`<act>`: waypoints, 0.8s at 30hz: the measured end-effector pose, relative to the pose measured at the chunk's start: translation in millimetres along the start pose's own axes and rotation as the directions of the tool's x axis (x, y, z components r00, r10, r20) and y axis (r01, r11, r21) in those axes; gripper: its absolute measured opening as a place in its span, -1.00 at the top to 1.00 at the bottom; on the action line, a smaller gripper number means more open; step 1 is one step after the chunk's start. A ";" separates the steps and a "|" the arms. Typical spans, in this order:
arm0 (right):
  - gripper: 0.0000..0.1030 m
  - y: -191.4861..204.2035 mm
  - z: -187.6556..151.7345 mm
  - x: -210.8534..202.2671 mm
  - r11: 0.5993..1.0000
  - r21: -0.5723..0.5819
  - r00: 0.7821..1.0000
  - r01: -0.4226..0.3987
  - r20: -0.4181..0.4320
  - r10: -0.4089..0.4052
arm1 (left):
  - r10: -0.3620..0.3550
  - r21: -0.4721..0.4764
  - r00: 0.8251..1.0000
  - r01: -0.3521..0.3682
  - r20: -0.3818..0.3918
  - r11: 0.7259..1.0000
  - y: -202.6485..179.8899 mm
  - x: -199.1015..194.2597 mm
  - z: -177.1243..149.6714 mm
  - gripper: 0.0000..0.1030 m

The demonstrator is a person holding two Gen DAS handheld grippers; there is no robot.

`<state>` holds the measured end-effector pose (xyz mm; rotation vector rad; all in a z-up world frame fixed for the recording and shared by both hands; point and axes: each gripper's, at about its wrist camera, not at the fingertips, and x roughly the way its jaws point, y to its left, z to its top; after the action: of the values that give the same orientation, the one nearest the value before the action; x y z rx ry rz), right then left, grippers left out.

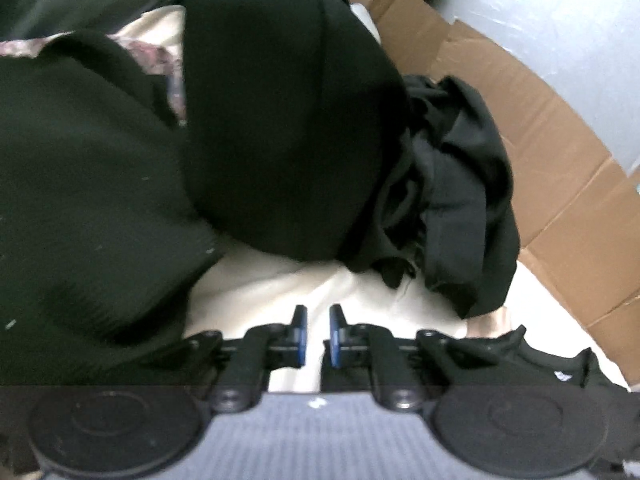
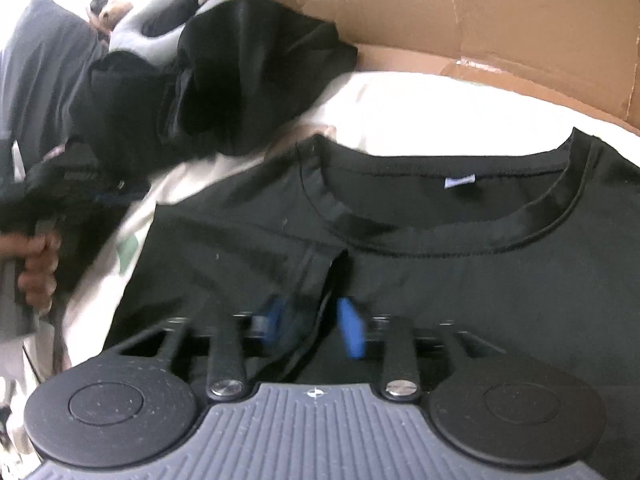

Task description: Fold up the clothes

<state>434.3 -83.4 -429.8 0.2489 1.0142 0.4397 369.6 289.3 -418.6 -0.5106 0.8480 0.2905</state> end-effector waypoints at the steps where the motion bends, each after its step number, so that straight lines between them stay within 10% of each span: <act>1: 0.14 -1.4 1.6 1.4 1.000 0.010 1.000 -0.003 0.000 0.003 | -0.008 0.004 1.000 0.008 -0.006 1.000 0.9 -1.6 -2.3 0.81; 7: 0.25 -8.3 9.3 12.8 0.999 0.044 1.000 -0.010 -0.001 0.010 | -0.024 0.073 0.997 0.029 -0.067 0.997 -11.5 9.7 -15.6 0.81; 9: 0.95 -8.5 11.6 14.8 0.999 0.040 1.000 -0.007 -0.001 0.007 | -0.030 0.087 0.997 0.037 -0.075 0.996 -17.6 14.8 -16.9 0.83; 10: 1.00 -7.8 12.8 14.2 1.000 0.031 1.000 -0.002 0.003 0.002 | -0.035 0.096 0.996 0.042 -0.077 0.994 -18.4 14.8 -19.0 0.87; 24: 0.96 -9.3 19.3 15.9 0.995 -0.010 0.995 0.097 0.015 -0.097 | 0.061 0.213 0.995 -0.044 -0.075 0.976 -31.0 33.8 -11.3 0.95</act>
<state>460.3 -84.2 -435.7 0.1919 1.0050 0.3551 397.4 258.6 -441.4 -0.3030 0.9606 0.2254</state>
